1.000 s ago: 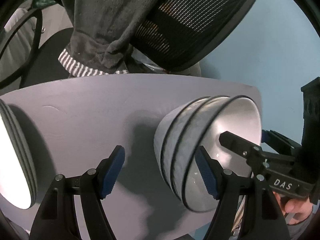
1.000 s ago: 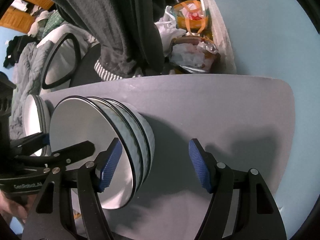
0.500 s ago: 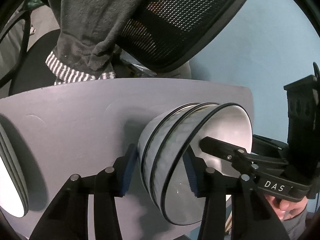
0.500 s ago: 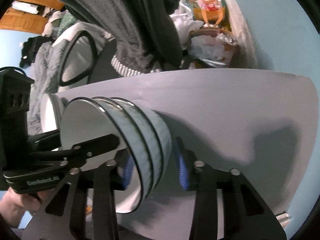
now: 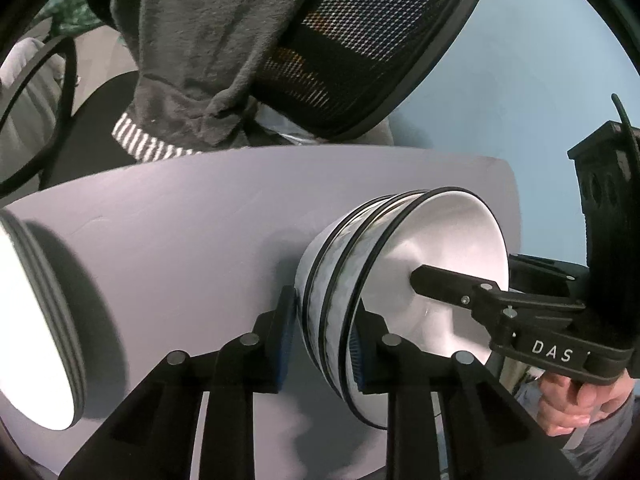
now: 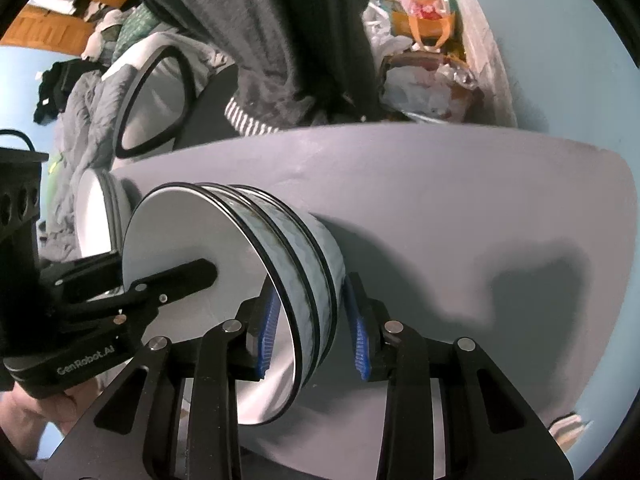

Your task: Organize plates and bowls

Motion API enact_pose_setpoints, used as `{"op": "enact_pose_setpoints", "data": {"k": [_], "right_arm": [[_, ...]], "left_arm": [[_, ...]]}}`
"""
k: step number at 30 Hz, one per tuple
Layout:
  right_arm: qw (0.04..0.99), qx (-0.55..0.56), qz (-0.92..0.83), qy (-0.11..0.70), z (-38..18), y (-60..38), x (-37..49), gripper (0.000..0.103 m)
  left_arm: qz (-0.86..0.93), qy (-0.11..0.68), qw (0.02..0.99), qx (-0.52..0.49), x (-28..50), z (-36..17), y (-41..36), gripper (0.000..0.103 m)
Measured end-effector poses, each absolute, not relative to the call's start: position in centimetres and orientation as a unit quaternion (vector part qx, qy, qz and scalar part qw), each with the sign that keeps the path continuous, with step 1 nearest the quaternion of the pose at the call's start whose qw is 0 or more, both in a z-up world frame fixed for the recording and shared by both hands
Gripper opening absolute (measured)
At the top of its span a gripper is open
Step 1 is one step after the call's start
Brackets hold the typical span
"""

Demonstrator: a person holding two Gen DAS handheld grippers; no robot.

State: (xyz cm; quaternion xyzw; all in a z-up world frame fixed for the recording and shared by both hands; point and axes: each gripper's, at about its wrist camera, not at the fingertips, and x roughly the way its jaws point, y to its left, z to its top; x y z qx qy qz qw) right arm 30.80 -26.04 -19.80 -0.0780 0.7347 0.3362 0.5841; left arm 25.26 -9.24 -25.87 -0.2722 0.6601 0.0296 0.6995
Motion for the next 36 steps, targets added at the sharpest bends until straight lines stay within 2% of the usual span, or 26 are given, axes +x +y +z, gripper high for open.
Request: {"op": "enact_pose_setpoints", "data": {"k": [18,36], "right_arm": [[0.558,-0.084,0.364,0.741,-20.3,-21.4,22.1,0.031],[0.552,-0.099,0.353,0.749,-20.7,-20.2,21.2,0.030]], "left_arm": [[0.071,0.672,0.680,-0.283,15.5,-25.5,-4.8,0.024],[0.069,0.660,0.685,-0.300,13.3,-25.7,-4.0,0.024]]}}
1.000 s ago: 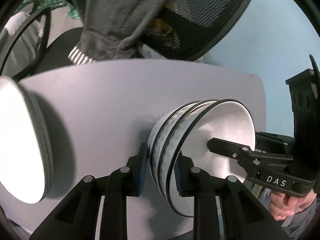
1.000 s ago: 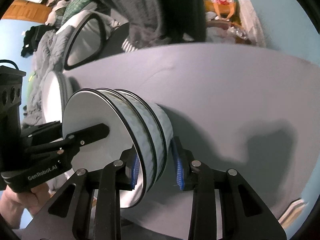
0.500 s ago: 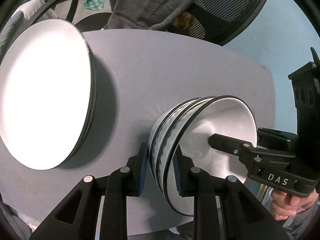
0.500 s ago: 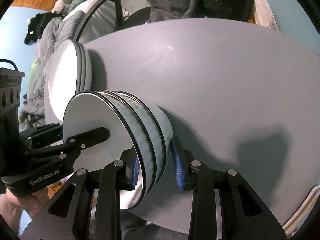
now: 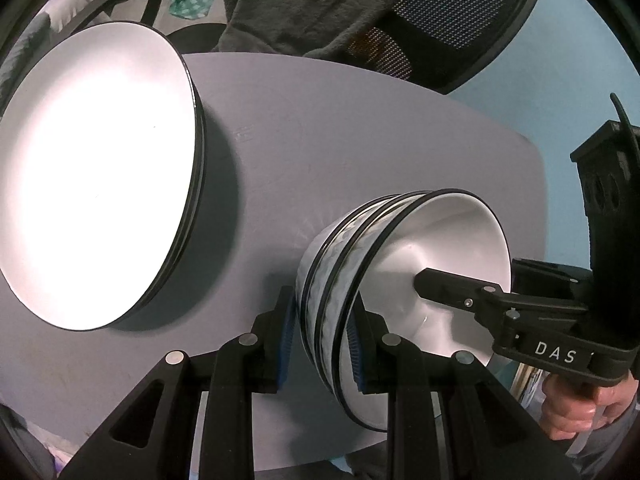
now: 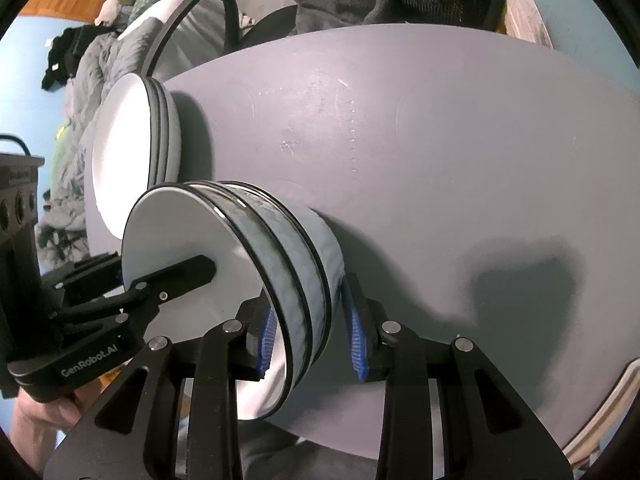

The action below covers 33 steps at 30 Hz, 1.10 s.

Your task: Organize plates and bowls

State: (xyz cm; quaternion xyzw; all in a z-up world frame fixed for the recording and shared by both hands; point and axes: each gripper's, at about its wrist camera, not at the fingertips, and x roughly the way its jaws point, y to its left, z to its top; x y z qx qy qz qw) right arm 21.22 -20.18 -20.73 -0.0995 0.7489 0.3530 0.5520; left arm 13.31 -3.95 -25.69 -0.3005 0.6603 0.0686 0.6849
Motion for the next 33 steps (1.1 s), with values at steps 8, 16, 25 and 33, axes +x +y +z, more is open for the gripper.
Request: {"op": "enact_pose_setpoints", "data": {"k": [8,16,25,33], "right_arm": [[0.561,-0.128,0.352,0.738,-20.4,-19.2,20.6,0.032],[0.566,-0.139,0.346,0.735,-20.3,-19.3,20.5,0.032],[0.591,-0.158,0.330,0.719,-19.3,-19.7,20.0,0.016],[0.594,-0.138,0.311,0.729,-19.1,-20.3,20.2,0.016]], "left_arm": [[0.059,0.659,0.683,-0.308,13.6,-26.0,-3.9,0.030],[0.049,0.661,0.686,-0.299,13.7,-26.1,-4.0,0.030],[0.061,0.657,0.697,-0.281,13.2,-25.4,-4.0,0.018],[0.057,0.661,0.695,-0.278,13.2,-25.4,-3.9,0.017]]}}
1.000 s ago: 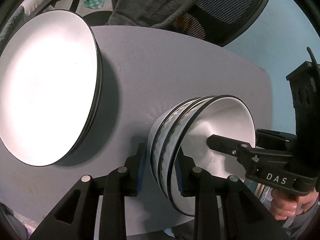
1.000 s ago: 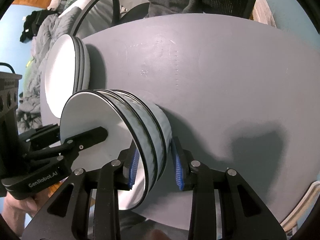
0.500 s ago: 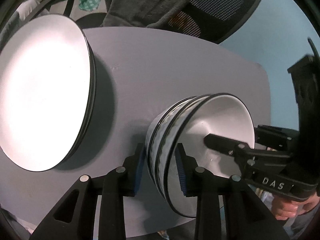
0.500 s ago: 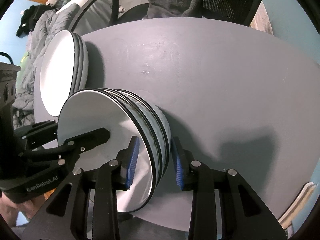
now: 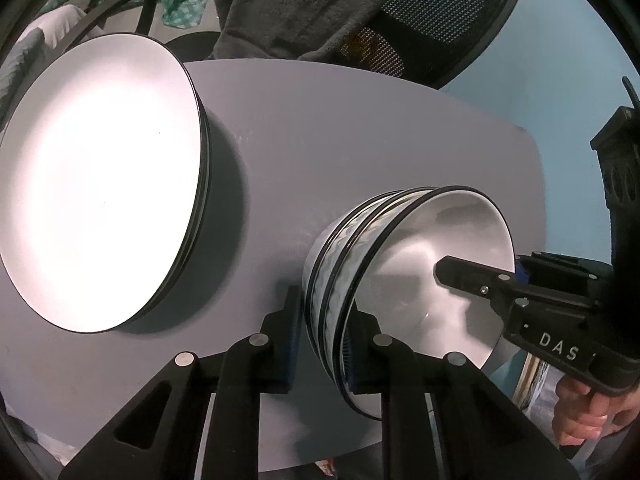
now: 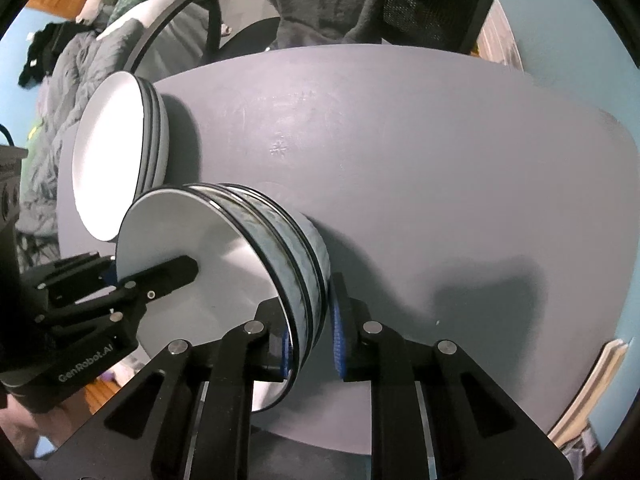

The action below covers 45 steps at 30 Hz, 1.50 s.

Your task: Organize plates and bowls

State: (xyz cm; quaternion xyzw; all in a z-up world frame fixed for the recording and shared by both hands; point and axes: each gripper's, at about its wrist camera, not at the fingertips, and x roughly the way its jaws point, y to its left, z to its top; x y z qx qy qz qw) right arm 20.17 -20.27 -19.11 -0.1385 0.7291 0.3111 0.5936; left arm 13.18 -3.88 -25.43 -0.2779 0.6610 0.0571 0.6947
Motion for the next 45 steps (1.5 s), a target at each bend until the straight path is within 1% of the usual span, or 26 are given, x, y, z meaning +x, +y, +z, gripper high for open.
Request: {"op": "enact_pose_setpoints", "data": {"k": [9,19,27,33,35,45], "right_arm": [[0.594,-0.152,0.311,0.726,-19.4,-20.0,20.0,0.016],[0.583,-0.152,0.317,0.732,-19.6,-19.7,20.1,0.019],[0.591,-0.127,0.312,0.733,-19.6,-20.4,20.2,0.019],[0.597,-0.125,0.300,0.733,-19.2,-20.9,19.7,0.017],[0.591,-0.118,0.296,0.741,-19.3,-21.1,19.8,0.017],[0.584,-0.134,0.302,0.741,-19.3,-20.6,18.8,0.017]], "left_arm": [[0.040,0.679,0.692,-0.241,14.4,-25.8,-4.6,0.018],[0.036,0.674,0.690,-0.261,14.1,-26.1,-4.0,0.019],[0.042,0.673,0.686,-0.273,13.8,-26.1,-3.8,0.019],[0.047,0.676,0.689,-0.257,13.7,-25.7,-4.2,0.016],[0.052,0.677,0.682,-0.272,13.6,-25.8,-3.9,0.016],[0.059,0.677,0.680,-0.276,12.8,-25.9,-3.6,0.016]]}}
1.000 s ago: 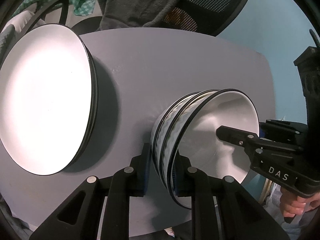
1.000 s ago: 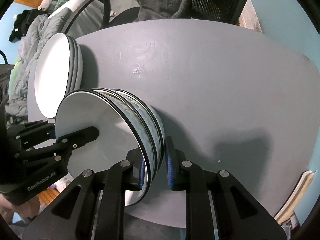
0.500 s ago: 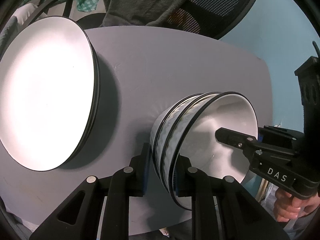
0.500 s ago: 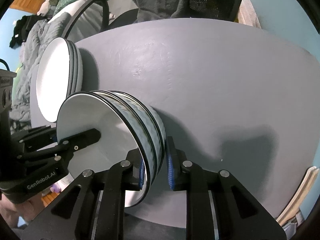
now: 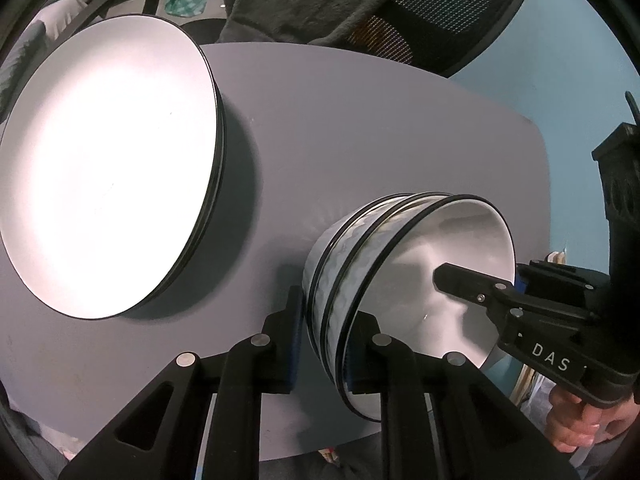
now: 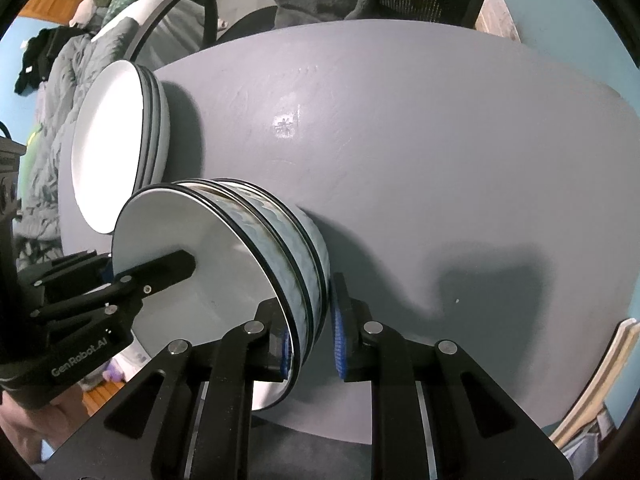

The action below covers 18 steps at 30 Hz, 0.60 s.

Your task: Organize plates and bowls

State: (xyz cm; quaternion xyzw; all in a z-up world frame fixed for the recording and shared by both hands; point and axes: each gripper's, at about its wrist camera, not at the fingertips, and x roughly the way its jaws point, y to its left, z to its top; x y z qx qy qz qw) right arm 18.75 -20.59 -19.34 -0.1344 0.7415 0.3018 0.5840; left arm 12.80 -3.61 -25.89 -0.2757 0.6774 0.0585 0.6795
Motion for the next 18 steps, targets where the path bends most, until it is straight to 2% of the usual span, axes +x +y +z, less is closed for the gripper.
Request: {"op": "enact_pose_setpoints", "data": {"k": [18], "right_arm": [[0.573,-0.130,0.322,0.742,-19.74,-20.26,19.07,0.020]], "left_arm": [[0.044,0.672,0.677,-0.297,12.55,-26.78,-3.66,0.020]]}}
